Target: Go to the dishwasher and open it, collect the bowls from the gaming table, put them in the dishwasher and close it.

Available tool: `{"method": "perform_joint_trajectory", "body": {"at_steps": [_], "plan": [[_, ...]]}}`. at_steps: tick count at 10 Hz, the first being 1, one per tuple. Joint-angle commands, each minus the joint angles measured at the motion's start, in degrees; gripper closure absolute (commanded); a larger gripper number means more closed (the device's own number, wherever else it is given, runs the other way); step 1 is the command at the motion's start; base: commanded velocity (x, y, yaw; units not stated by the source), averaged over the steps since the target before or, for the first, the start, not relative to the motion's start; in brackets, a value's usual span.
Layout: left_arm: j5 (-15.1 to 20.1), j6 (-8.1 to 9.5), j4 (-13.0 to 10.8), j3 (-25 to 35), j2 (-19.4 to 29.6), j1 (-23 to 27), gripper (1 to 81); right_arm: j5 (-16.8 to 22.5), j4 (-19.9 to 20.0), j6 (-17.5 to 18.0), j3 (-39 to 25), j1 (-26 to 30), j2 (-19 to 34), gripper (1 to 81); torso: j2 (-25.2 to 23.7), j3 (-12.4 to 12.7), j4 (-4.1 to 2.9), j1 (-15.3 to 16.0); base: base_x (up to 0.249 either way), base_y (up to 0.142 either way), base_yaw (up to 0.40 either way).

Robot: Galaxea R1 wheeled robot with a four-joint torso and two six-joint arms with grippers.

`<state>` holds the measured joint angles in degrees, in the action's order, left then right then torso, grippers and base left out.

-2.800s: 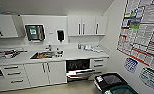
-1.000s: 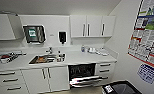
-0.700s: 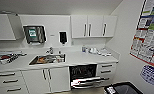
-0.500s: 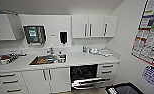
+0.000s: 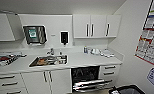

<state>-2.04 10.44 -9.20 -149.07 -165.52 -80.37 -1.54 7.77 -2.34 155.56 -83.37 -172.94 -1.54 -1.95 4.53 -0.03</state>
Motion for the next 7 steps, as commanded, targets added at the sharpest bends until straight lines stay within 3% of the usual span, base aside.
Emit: {"method": "perform_joint_trajectory", "body": {"at_steps": [1, 7], "plan": [[2.30, -0.15, 0.24, 0.09, 0.37, 3.69, 81.1, 4.00, -0.73, -0.47, -0.36, 3.07, 0.11, 81.1, 0.02, 0.00, 0.00, 0.03, 0.114, 0.000, 0.000], [2.30, -0.06, 0.24, 0.09, 0.45, 3.68, 81.1, 4.00, -1.00, -0.39, -0.36, 3.16, 0.02, 81.1, 0.00, 0.00, 0.00, 0.03, 0.115, 0.000, 0.000]]}}
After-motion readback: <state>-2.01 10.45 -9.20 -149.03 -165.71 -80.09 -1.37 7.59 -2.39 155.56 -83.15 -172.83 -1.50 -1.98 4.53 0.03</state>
